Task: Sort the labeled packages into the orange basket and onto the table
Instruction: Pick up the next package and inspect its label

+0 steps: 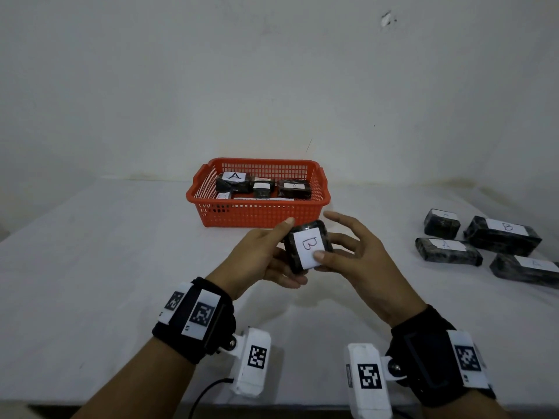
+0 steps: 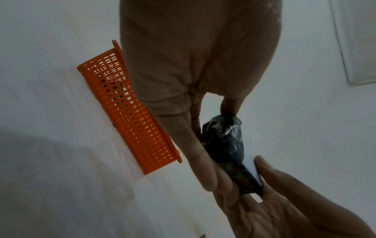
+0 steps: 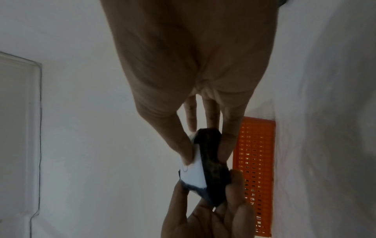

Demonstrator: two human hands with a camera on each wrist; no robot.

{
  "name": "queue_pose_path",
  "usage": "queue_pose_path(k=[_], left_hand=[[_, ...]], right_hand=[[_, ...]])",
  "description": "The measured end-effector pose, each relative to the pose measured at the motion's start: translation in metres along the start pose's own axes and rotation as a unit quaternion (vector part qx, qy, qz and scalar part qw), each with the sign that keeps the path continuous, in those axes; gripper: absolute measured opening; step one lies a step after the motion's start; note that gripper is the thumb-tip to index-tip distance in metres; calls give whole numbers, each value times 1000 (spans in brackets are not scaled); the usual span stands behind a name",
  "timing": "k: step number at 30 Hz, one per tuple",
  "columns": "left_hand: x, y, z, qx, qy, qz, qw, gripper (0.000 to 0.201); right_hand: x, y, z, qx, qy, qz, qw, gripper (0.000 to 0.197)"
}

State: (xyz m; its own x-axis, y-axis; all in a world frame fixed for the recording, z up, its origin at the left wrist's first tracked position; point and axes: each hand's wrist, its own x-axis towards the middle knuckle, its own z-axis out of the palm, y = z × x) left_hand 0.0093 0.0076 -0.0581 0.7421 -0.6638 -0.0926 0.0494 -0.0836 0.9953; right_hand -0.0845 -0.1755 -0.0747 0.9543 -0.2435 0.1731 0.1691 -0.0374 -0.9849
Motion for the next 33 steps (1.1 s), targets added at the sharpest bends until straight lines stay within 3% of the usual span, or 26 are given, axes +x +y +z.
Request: queue_pose_path(k=[3,8,12,16,20,24,27,33], left_hand=[[0,-3,-2,17,7,-15,1000,59],[-1,-4,-2,27,14,-11,999,58],[-1,-7,-2,40,28,78,996,37],[-1,-8,-7,140,18,135,981,53],[2,-13,-9,180,75,172,966,35],[1,-14,-11,164,39,162,972,46],[-1,-10,-10,109,24,158,981,34],[2,-14,-11,112,38,162,980,30]], right_hand=[[-2,0,-2,-41,-57,-10,997,76],[-1,2,-1,-48,-45,-18,998,71],[4,4,-1,-27,-26,-12,999,58],[8,6,-1,-11,-2,2,1000,47],[8,7,-1,2,9,-10,1000,48],[6,3,-2,-26,19,-29,999,42],[6,5,-1,-13,16,-26,999,41],[6,9,2,-6,25,-28,999,36]])
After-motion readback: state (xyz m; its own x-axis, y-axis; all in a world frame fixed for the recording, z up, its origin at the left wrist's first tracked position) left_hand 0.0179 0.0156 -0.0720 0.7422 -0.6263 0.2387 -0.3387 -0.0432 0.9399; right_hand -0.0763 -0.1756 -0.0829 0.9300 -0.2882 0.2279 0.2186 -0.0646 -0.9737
